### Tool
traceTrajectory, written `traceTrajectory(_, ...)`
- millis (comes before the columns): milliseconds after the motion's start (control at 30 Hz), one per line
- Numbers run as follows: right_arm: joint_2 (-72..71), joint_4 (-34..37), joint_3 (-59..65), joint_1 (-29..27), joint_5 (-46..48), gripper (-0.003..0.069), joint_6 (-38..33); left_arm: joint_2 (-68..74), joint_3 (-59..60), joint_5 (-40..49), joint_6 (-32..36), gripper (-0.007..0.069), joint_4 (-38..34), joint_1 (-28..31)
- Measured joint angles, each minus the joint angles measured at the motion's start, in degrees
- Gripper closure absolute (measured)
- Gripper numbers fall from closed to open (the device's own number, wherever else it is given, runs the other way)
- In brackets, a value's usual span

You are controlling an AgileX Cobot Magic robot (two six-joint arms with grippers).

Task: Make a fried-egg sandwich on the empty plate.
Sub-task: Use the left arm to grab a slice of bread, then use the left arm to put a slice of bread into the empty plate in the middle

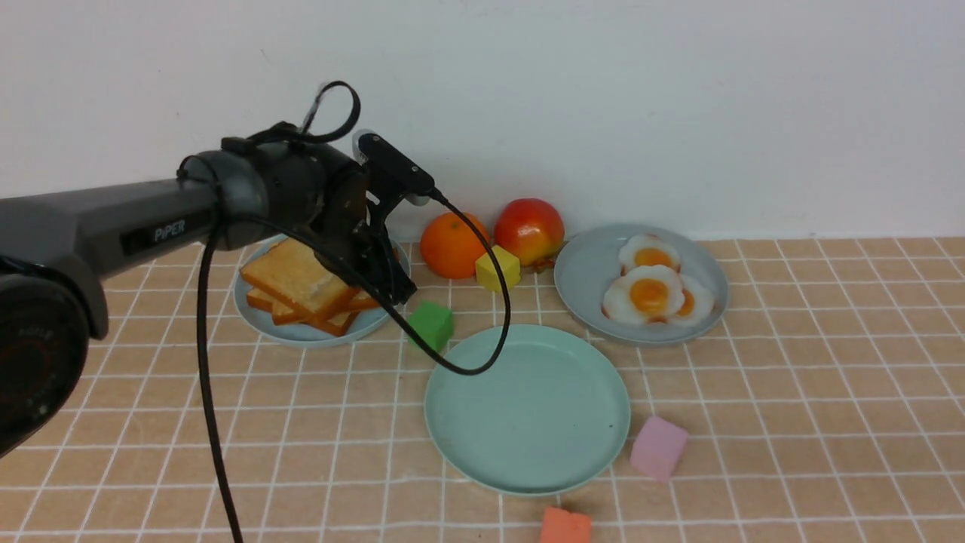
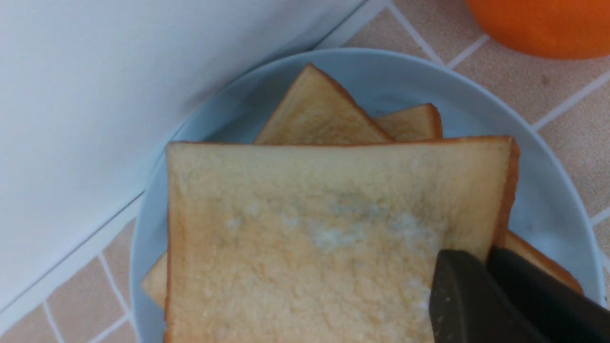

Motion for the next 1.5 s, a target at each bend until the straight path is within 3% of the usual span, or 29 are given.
traceTrajectory(200,-0.52,0.0,0.0,0.0,0.0,0.0636,0.0,-7.4,0.32,7.63,-0.99,0.0601,-0.82,-2.38)
traceTrajectory(400,-1.86,-0.47,0.0,0.0,0.0,0.0627,0.0,-17.19,7.4,7.12,0.05,0.0601,-5.95,-15.01)
traceTrajectory(600,-1.91,-0.71,0.0,0.0,0.05,0.0622,0.0,-13.94,11.44,2.71,0.25,0.0601,-5.93,-23.89)
traceTrajectory(900,-1.91,-0.71,0.0,0.0,0.88,0.0616,0.0,-8.01,11.51,-1.35,0.25,0.0601,-4.56,-24.61)
traceTrajectory(1133,-1.91,-0.82,0.0,0.0,1.7,0.0608,0.0,-7.59,11.51,-1.63,0.46,0.0592,-7.41,-24.61)
traceTrajectory(1300,-1.91,-1.13,0.0,0.0,1.7,0.0592,0.0,-7.29,11.51,-0.96,0.51,0.0522,-10.01,-24.61)
traceTrajectory(1500,-1.91,-1.13,0.0,0.0,1.7,0.0535,0.0,-7.15,11.51,-0.88,0.51,0.0363,-11.37,-24.61)
